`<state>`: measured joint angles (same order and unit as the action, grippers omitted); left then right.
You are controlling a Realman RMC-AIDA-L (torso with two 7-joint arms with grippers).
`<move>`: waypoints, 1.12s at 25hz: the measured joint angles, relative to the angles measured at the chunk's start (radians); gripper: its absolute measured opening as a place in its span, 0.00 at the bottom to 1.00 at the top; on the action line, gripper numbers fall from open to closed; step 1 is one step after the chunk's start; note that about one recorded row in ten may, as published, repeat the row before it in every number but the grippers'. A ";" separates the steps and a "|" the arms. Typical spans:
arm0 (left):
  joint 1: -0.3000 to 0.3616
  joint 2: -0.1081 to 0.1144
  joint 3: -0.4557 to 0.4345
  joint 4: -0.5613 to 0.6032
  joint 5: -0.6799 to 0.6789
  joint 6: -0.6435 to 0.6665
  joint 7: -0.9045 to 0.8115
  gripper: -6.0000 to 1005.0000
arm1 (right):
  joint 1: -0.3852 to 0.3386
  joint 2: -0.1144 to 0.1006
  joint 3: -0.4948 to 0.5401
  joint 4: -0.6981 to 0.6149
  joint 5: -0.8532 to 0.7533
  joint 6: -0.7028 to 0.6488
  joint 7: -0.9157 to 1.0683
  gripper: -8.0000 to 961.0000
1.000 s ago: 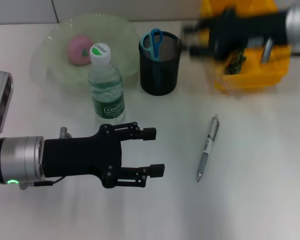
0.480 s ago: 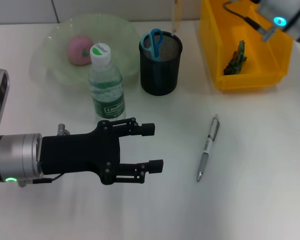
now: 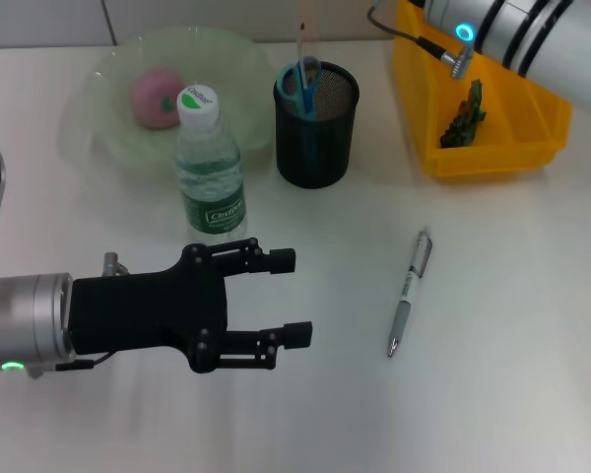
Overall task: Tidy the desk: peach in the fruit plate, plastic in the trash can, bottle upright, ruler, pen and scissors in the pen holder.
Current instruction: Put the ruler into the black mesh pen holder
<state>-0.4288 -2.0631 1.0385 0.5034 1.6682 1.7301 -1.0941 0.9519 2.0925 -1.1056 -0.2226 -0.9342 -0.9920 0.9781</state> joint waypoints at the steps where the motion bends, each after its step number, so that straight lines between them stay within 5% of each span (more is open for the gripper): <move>1: 0.001 0.000 0.000 0.000 0.000 0.001 0.002 0.80 | 0.005 0.000 -0.004 0.003 0.000 0.009 -0.001 0.45; 28: 0.021 0.005 0.000 0.000 -0.001 0.023 0.003 0.80 | 0.029 0.000 -0.092 0.012 0.003 0.080 0.056 0.48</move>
<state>-0.4078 -2.0585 1.0385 0.5031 1.6674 1.7529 -1.0916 0.9809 2.0923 -1.1979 -0.2107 -0.9314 -0.9120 1.0337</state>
